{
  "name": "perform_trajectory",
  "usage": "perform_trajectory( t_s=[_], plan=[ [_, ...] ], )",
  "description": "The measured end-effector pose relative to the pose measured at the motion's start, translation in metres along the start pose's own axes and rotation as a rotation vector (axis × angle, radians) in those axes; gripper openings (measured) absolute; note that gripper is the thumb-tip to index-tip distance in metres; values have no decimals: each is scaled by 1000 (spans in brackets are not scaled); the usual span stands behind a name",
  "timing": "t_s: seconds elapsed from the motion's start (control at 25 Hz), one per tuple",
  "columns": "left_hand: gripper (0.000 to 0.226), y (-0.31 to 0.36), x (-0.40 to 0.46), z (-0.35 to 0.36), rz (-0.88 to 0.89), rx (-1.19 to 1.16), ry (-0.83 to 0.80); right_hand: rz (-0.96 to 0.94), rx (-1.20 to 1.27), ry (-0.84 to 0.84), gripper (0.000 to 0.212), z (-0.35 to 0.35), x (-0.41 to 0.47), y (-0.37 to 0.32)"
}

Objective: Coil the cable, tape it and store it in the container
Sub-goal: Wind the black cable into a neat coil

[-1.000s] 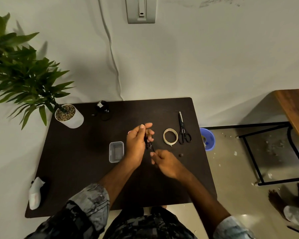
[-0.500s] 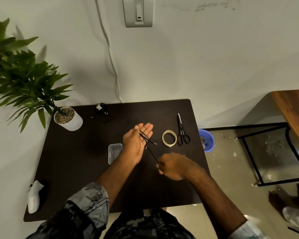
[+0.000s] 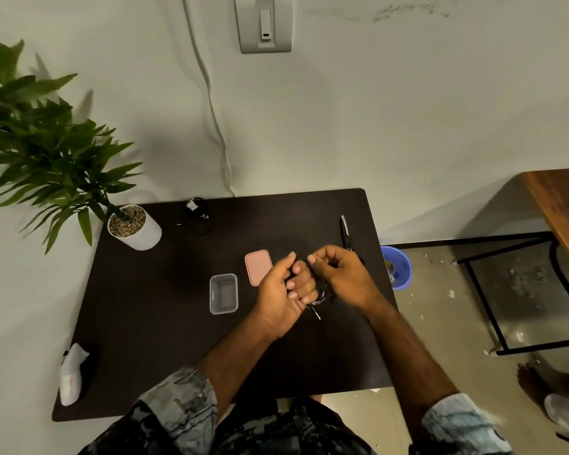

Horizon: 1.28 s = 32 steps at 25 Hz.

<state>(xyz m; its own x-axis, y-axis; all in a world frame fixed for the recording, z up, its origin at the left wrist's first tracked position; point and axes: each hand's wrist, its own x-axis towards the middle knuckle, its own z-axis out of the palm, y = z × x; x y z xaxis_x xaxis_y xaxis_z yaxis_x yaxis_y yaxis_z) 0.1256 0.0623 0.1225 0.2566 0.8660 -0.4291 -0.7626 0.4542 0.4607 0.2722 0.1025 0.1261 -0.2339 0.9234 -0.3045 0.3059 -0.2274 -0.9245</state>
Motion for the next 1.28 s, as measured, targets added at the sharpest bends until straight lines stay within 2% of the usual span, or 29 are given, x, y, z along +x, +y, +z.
perform_trajectory(
  t_s=[0.12,0.2,0.28,0.32,0.44,0.6,0.72,0.84,1.0,1.28],
  plan=[
    [39,12,6,-5,123,-227,131,84,163,54,20,26,-21,16],
    [34,15,8,-12,186,-275,240,136,218,114,29,41,-32,14],
    [41,12,8,-16,220,-296,348,162,253,164,40,51,-37,11],
    [46,10,8,-16,233,-307,384,158,253,192,38,54,-38,9],
    [52,4,9,-13,266,-334,449,192,321,265,15,62,-40,9],
    [50,2,7,-8,287,-258,534,240,397,298,11,69,-41,9],
    [47,2,5,-8,295,-147,575,178,297,308,12,72,-41,13],
    [46,2,5,-13,293,-134,588,144,222,295,3,72,-37,17],
    [45,1,5,-17,283,-139,595,134,195,132,21,70,-35,15],
    [45,0,11,-10,177,-83,616,197,202,233,15,69,-30,27]
  ],
)
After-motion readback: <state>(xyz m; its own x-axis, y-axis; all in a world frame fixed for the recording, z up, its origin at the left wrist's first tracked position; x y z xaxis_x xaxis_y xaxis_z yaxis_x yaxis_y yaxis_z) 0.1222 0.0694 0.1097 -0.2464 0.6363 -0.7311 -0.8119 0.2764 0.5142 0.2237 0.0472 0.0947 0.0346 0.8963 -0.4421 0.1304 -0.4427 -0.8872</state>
